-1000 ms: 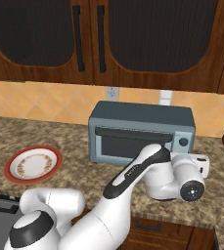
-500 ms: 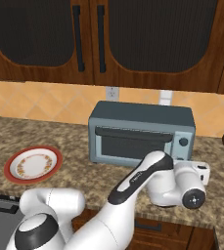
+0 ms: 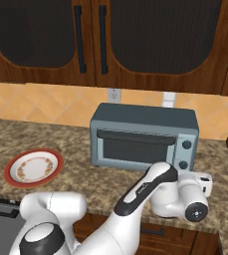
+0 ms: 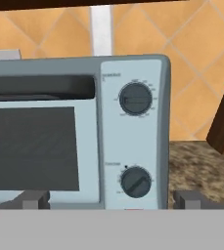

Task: Pick up the kebab skewer and baguette bread, and place them inside the toaster oven. Close the toaster oven door and start by setting the timer.

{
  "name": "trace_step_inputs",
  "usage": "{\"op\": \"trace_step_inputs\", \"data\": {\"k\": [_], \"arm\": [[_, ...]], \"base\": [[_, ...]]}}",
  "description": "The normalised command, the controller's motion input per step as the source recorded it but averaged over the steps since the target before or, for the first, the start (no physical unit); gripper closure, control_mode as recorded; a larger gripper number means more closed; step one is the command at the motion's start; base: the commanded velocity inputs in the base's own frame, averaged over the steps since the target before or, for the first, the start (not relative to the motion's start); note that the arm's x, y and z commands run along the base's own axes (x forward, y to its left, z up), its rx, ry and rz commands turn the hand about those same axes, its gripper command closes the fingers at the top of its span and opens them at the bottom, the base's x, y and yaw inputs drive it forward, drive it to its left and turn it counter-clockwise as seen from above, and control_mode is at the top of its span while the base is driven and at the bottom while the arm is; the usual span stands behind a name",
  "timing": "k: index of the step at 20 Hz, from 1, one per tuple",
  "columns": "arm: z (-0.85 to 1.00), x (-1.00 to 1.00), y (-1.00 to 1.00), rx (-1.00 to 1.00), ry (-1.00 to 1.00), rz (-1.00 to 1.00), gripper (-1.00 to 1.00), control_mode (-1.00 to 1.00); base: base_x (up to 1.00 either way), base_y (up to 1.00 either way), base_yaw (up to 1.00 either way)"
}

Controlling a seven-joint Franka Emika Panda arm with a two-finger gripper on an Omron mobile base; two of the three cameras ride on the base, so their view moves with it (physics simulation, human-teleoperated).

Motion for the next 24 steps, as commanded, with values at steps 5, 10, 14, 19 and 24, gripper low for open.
{"op": "trace_step_inputs", "data": {"k": [5,10,14,19,24], "arm": [[-0.12,0.06,-0.05,0.02,0.00,0.00,-1.00,-1.00],[-0.09,0.17,0.00,0.00,0.00,0.00,-1.00,-1.00],[-0.08,0.21,0.00,0.00,0.00,0.00,-1.00,-1.00],[-0.07,0.09,-0.28,0.01,0.00,0.00,-1.00,-1.00],[-0.10,0.07,-0.18,0.00,0.00,0.00,-1.00,-1.00]], "base": [[0.00,0.00,0.00],[0.00,0.00,0.00],[0.00,0.00,0.00],[0.00,0.00,0.00],[0.00,0.00,0.00]]}}
